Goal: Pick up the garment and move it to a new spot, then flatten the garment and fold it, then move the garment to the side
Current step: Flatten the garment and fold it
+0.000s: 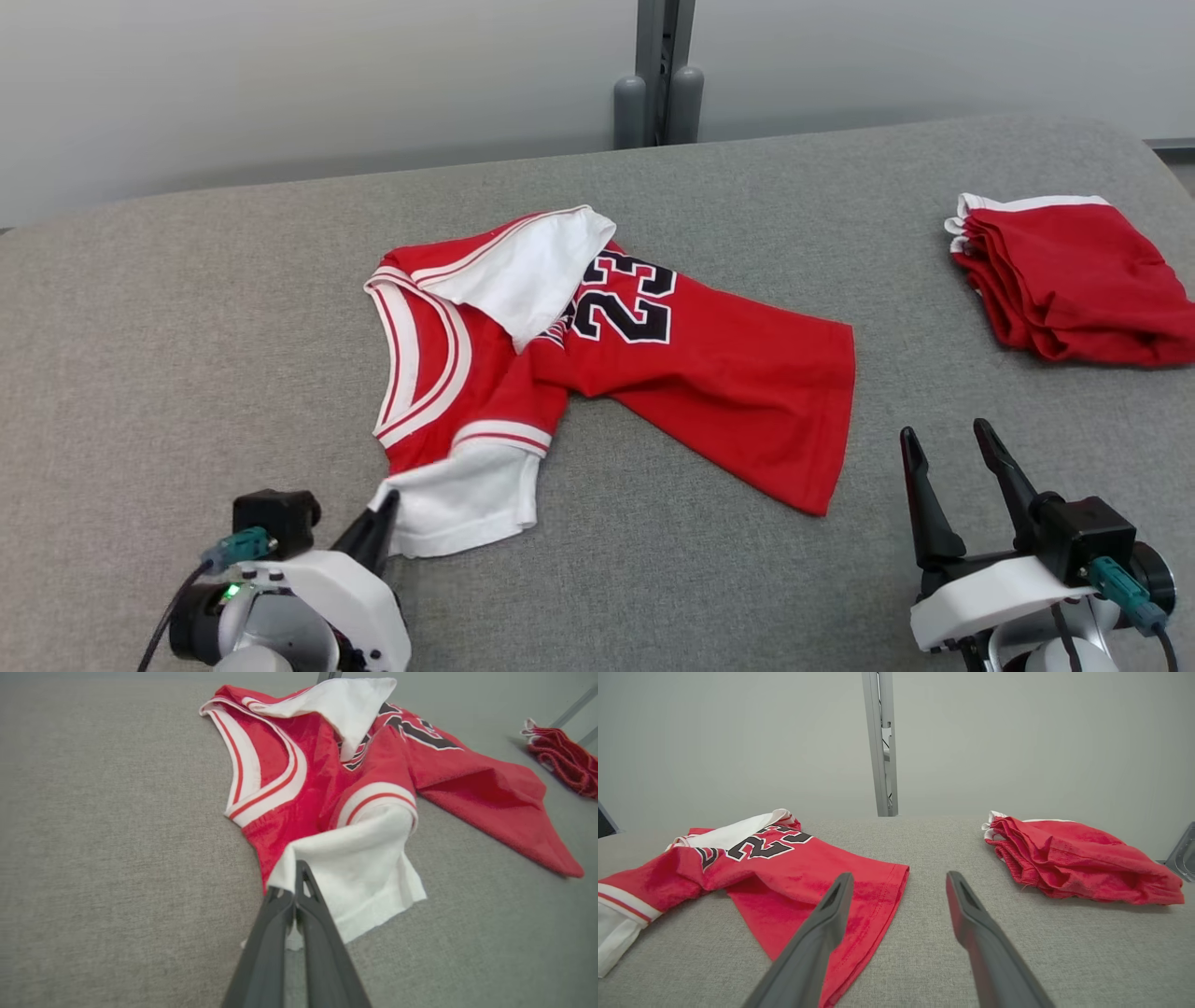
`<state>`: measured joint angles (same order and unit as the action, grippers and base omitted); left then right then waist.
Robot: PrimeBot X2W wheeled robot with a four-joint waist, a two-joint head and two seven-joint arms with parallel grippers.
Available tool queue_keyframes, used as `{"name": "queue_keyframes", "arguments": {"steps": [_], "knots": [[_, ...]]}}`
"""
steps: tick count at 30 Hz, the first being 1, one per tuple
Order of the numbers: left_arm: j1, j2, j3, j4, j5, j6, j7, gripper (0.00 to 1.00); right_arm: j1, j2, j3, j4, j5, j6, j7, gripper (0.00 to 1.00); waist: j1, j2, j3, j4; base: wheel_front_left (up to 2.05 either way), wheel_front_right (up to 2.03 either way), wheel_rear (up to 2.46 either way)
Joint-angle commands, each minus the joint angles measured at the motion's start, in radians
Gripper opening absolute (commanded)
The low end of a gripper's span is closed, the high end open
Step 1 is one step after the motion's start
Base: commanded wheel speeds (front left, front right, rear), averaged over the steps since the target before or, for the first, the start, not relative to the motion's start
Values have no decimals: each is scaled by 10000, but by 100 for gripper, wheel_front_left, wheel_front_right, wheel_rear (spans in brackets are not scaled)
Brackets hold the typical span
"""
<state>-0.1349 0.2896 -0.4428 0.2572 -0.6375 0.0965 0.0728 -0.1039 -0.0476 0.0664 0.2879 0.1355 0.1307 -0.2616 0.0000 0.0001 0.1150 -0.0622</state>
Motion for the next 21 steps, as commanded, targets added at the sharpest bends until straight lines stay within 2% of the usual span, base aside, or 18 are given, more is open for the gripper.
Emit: {"name": "queue_keyframes", "arguments": {"steps": [1, 6, 14, 16, 18, 19, 21], "knots": [[-324, 83, 116, 306, -10, -54, -112, 0, -123, -59, -48, 38, -61, 2, -48, 100, 0, -1, 149, -132, 0, 0, 0], [-997, -38, 290, 1500, -63, -208, -526, 0, -231, -59, -267, 206, -199, 2, -10, 100, 0, -1, 500, -334, 0, 0, 0], [-1705, -327, 360, 2589, -8, -396, -1375, 0, -64, -56, -989, 323, -555, 2, 23, 100, 0, -1, 745, -373, 0, 0, 0], [-1799, -400, 349, 2779, 41, -426, -1621, 36, -19, -58, -1130, 297, -618, 2, 22, 100, 0, -1, 763, -309, 0, 0, 0], [-1851, -470, 370, 2925, 15, -486, -1846, 87, 16, -58, -1248, 285, -661, 2, 30, 100, 0, -1, 759, -233, 0, 0, 0], [-1870, -494, 351, 2983, 49, -510, -1954, 100, 17, -59, -1310, 302, -667, 2, 34, 100, 0, -1, 742, -185, 0, 0, 0], [-1854, -579, 342, 3094, 59, -530, -2170, 100, -10, -56, -1339, 306, -620, 2, 36, 100, 0, -1, 691, -93, 0, 0, 0]]}}
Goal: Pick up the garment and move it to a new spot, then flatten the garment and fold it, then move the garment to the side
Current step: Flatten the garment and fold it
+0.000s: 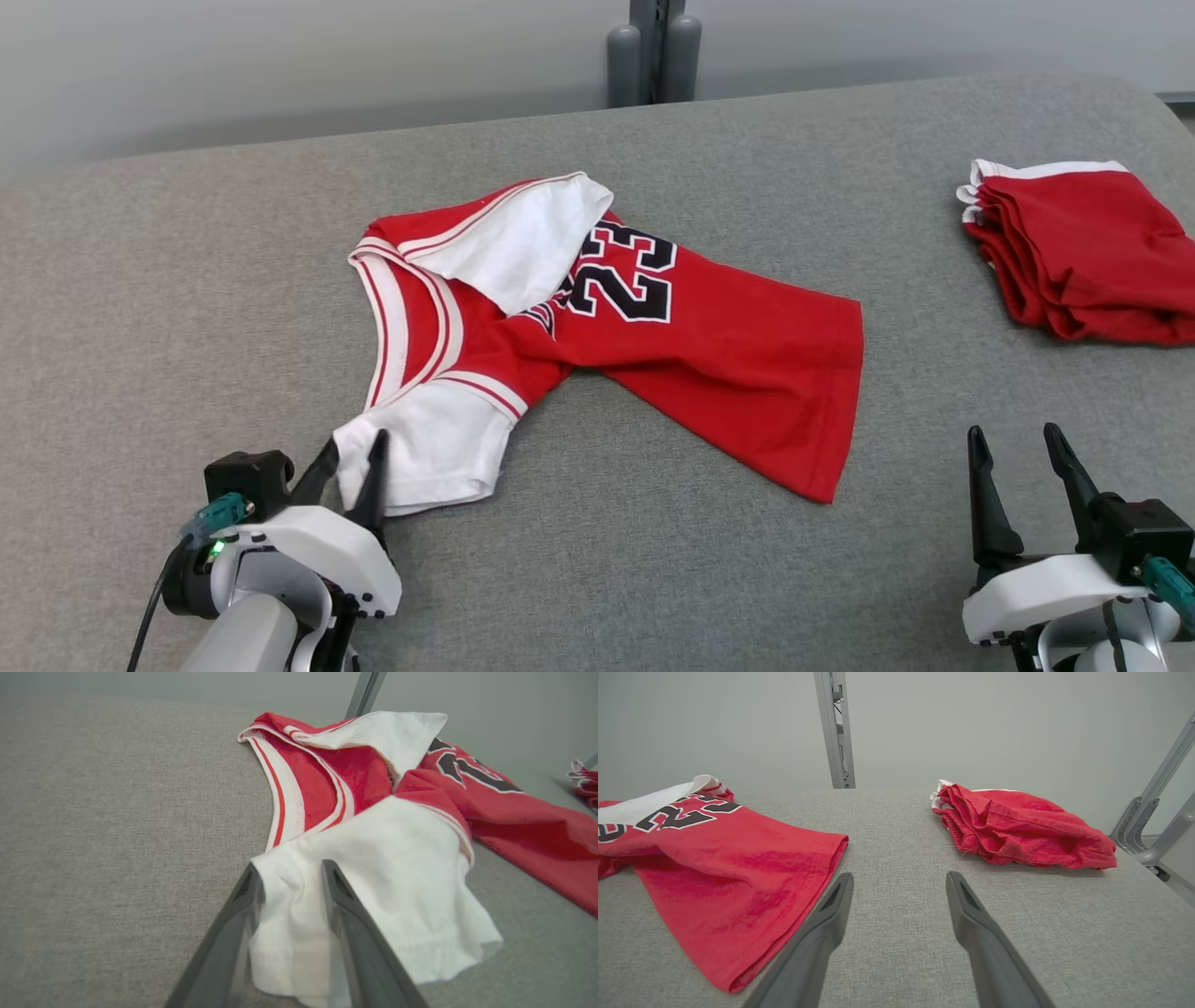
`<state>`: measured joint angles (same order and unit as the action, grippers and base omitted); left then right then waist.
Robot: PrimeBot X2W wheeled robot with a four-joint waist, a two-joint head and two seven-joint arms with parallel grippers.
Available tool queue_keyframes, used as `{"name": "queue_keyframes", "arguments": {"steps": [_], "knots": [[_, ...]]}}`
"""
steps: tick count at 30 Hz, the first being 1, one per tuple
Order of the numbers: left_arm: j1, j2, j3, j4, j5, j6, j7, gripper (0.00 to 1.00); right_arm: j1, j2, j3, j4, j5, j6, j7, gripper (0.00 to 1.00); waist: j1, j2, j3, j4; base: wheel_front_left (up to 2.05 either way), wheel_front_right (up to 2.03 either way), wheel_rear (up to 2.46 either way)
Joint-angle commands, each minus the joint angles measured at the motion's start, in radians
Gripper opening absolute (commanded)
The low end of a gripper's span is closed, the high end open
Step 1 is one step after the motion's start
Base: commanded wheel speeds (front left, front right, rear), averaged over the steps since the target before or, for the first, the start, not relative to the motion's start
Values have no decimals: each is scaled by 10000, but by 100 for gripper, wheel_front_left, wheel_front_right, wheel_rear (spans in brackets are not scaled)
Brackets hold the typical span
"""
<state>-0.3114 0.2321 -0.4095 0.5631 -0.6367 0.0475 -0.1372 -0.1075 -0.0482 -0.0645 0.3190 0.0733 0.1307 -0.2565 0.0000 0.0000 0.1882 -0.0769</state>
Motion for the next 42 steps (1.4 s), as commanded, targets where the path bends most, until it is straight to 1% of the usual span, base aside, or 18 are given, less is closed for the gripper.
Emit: {"name": "queue_keyframes", "arguments": {"steps": [1, 7, 10, 14, 23, 30, 35, 42], "knots": [[-67, -45, 10, 71, 36, -38, -175, 100, 5, -52, -19, 15, 40, 2, -17, 100, 0, 0, -79, 105, 0, 0, 0], [213, -257, 10, 70, 52, -2, -740, 100, -16, -55, 46, 172, 141, 2, -25, 100, 0, 0, -391, 438, 0, 0, 0], [440, -366, 74, -147, 63, 73, -976, 100, 44, -57, 40, 250, 146, 2, -34, 100, 0, 0, -587, 569, 0, 0, 0], [970, -430, 243, -669, 210, 281, -1202, 100, 103, -55, 44, 313, 261, 2, -58, 100, 0, 0, -969, 757, 0, 0, 0], [1740, -512, 526, -1624, 715, 513, -1281, 100, 166, -54, 142, 277, 332, 2, -97, 100, 0, 0, -1437, 1018, 0, 0, 0], [2310, -700, 710, -2290, 1202, 479, -1288, 100, 282, -54, 247, 255, 363, 2, -97, 100, 0, 0, -1628, 1097, 0, 0, 0], [2905, -933, 1096, -2818, 1584, 575, -1288, 100, 435, -52, 335, -25, 428, 2, -101, 100, 0, 0, -1777, 1044, 0, 0, 0], [3402, -1167, 1513, -3138, 2176, 523, -1289, 100, 713, -54, 537, -387, 561, 2, -97, 100, 0, 0, -1964, 1018, 0, 0, 0]]}}
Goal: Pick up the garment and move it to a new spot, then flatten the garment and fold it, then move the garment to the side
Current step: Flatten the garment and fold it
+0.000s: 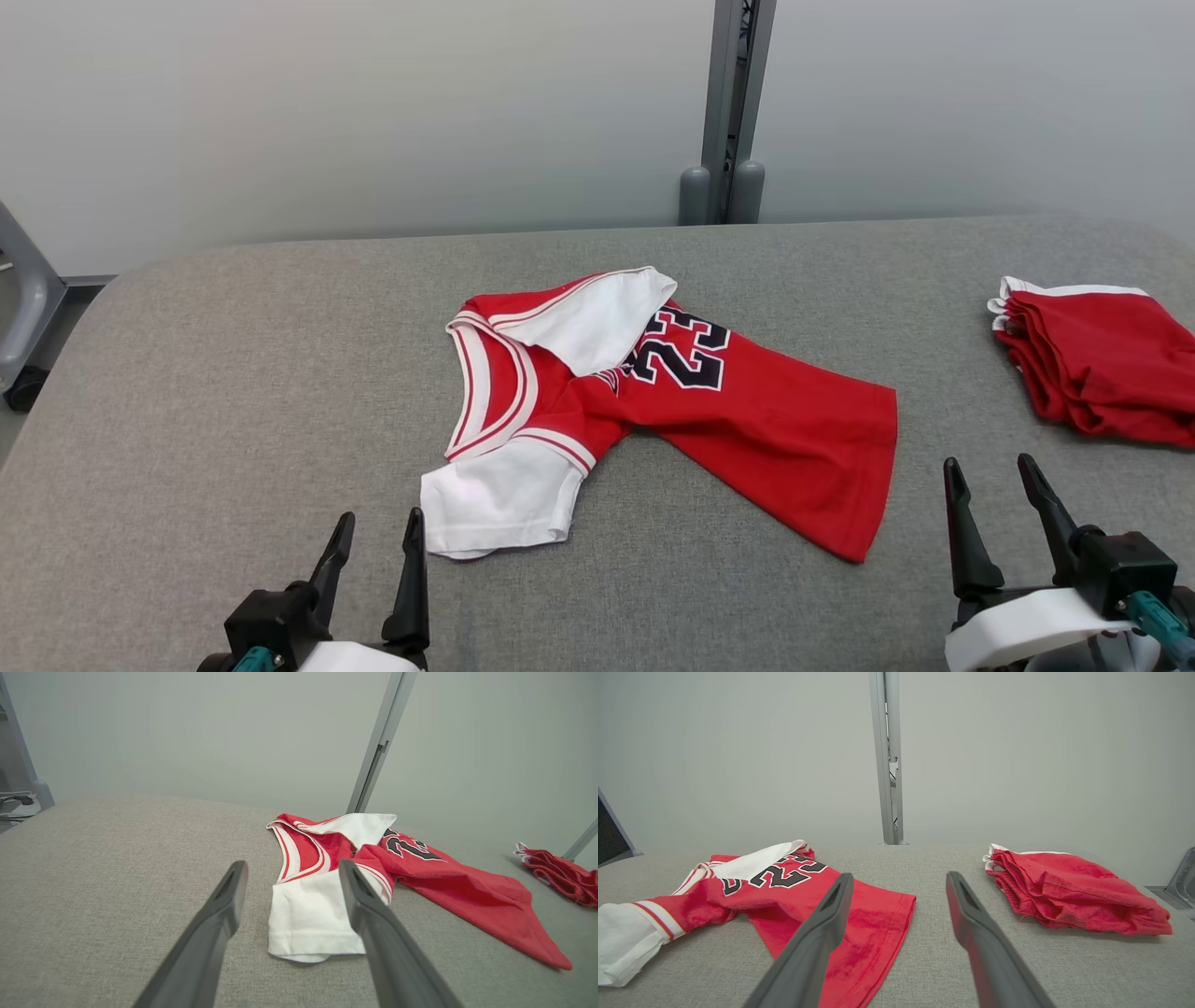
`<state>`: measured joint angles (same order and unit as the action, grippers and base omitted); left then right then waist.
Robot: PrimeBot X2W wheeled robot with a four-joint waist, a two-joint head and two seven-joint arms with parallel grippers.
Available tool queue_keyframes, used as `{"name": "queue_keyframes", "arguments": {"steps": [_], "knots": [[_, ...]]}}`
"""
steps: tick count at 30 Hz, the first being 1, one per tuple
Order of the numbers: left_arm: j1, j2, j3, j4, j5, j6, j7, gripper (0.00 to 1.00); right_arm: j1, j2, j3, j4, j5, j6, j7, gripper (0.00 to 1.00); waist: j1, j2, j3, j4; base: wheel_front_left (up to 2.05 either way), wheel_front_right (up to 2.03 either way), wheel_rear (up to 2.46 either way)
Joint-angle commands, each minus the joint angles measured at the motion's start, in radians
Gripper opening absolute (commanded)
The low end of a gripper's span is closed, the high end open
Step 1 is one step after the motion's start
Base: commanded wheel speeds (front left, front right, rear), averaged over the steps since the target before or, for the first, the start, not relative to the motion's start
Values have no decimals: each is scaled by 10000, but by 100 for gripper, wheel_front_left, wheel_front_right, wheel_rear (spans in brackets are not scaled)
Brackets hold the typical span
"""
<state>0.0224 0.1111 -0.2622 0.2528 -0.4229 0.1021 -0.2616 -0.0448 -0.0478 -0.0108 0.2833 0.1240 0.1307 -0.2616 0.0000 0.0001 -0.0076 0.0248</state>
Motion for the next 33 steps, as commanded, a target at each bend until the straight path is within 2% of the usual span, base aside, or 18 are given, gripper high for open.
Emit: {"name": "queue_keyframes", "arguments": {"steps": [1, 18, 21, 27, 33], "knots": [[97, 12, 90, -50, 123, -42, -45, 100, 110, -58, 20, -41, 69, 2, -46, 100, 0, -1, -29, 3, 0, 0, 0], [169, -357, 609, 79, 830, -448, -46, 100, 157, -58, 254, -124, 140, 2, -47, 100, 0, -1, -219, -68, 0, 0, 0], [163, -385, 619, 120, 900, -472, -46, 100, 168, -56, 335, -13, 446, 2, -47, 100, 0, -1, -219, -52, 0, 0, 0], [84, -444, 578, 274, 1034, -584, -46, 100, 212, -59, 342, 878, 1609, 2, 487, 100, 0, -1, -174, 108, 0, 0, 0], [2, -495, 548, 418, 1049, -676, -46, 100, -174, -59, 493, 2201, 1944, 2, 981, 100, 0, -1, 12, 324, 0, 0, 0]]}}
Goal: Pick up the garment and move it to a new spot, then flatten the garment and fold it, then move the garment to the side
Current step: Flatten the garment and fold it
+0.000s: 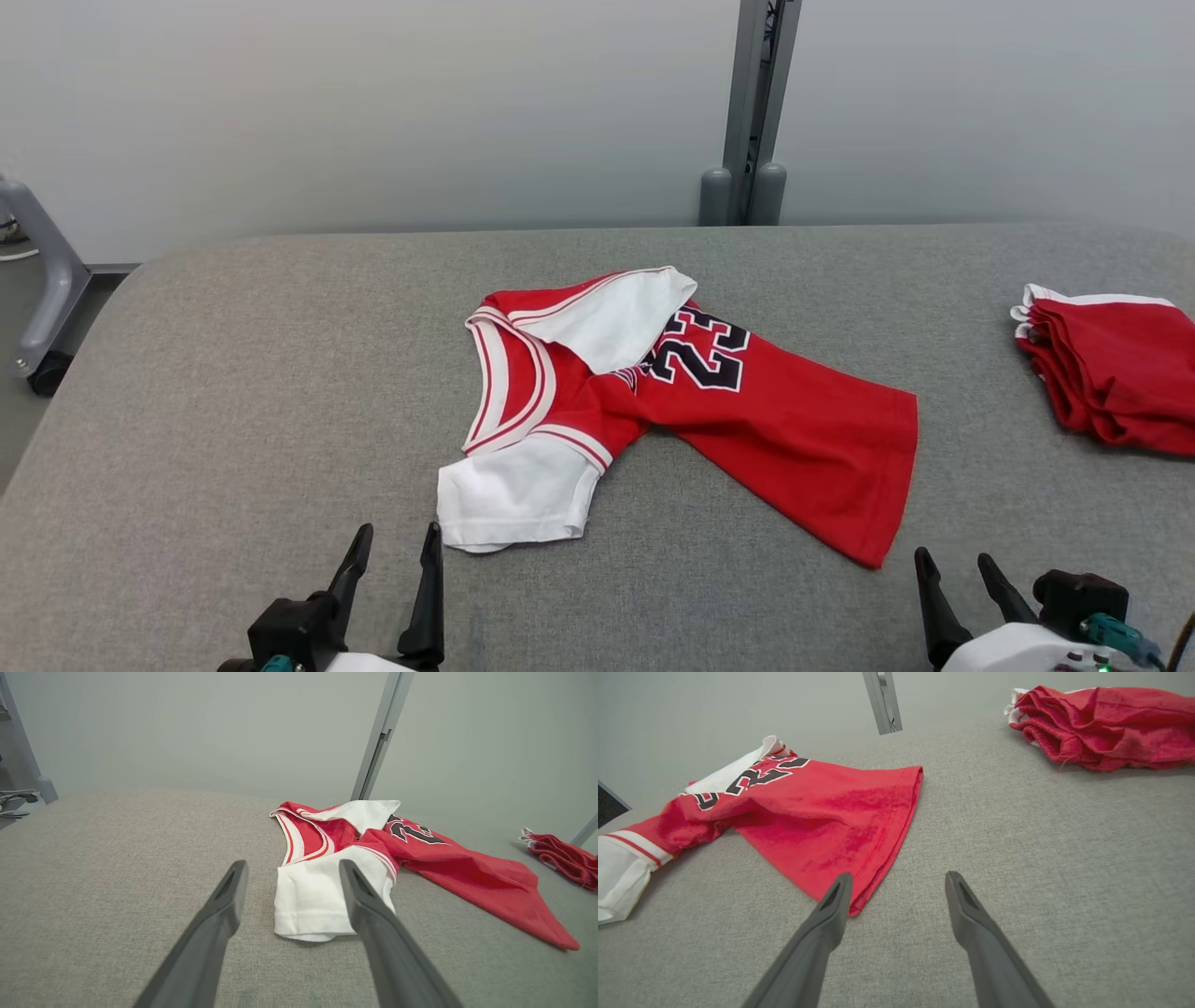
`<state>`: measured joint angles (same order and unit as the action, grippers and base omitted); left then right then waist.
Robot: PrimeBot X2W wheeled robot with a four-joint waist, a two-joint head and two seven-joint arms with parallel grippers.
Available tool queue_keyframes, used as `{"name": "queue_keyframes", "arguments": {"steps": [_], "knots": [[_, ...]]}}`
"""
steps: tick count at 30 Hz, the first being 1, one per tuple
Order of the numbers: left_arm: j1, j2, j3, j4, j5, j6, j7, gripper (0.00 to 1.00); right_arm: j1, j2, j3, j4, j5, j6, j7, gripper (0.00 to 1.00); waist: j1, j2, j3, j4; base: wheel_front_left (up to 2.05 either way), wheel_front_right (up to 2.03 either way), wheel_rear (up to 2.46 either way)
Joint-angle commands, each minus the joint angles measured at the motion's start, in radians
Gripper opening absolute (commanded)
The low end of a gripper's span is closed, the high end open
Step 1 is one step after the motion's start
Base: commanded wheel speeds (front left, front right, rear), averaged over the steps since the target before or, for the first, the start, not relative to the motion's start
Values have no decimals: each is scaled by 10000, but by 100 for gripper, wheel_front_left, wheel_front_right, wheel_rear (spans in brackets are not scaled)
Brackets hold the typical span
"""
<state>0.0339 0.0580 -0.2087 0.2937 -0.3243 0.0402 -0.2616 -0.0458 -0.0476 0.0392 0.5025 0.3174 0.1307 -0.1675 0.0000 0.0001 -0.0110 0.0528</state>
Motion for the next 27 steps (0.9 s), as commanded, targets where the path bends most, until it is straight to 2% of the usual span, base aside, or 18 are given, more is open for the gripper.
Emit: {"name": "queue_keyframes", "arguments": {"steps": [1, 13, 20, 21, 23, 26, 27], "knots": [[-140, 27, -4, 32, 72, -56, -46, 100, -262, -61, 14, 230, 30, 2, 110, 100, 0, -1, 83, 90, 0, 0, 0], [-487, -31, -16, 120, 143, -149, -46, 100, -1757, -61, 527, 2446, 297, 2, 231, 100, 0, -1, 676, 782, 0, 0, 0], [-517, -41, 105, 159, 192, -187, -46, 100, -2124, -23, 1095, 3577, 667, 3, 118, 100, 0, -1, 725, 934, 0, 0, 0], [-521, -43, 119, 158, 206, -195, -46, 100, -2182, -23, 1142, 3704, 709, 3, 81, 85, 0, -1, 727, 933, 0, 0, 0], [-526, -45, 152, 151, 230, -192, -46, 100, -2299, -15, 1230, 3944, 762, 3, -26, 44, 0, -1, 736, 913, 0, 0, 0], [-525, -46, 204, 145, 265, -190, -46, 100, -2479, -18, 1256, 4263, 767, 3, -229, 24, 0, -1, 743, 832, 0, 0, 0], [-525, -47, 208, 165, 263, -215, -46, 100, -2555, -21, 1224, 4336, 811, 2, -312, 13, 0, -1, 746, 793, 0, 0, 0]]}}
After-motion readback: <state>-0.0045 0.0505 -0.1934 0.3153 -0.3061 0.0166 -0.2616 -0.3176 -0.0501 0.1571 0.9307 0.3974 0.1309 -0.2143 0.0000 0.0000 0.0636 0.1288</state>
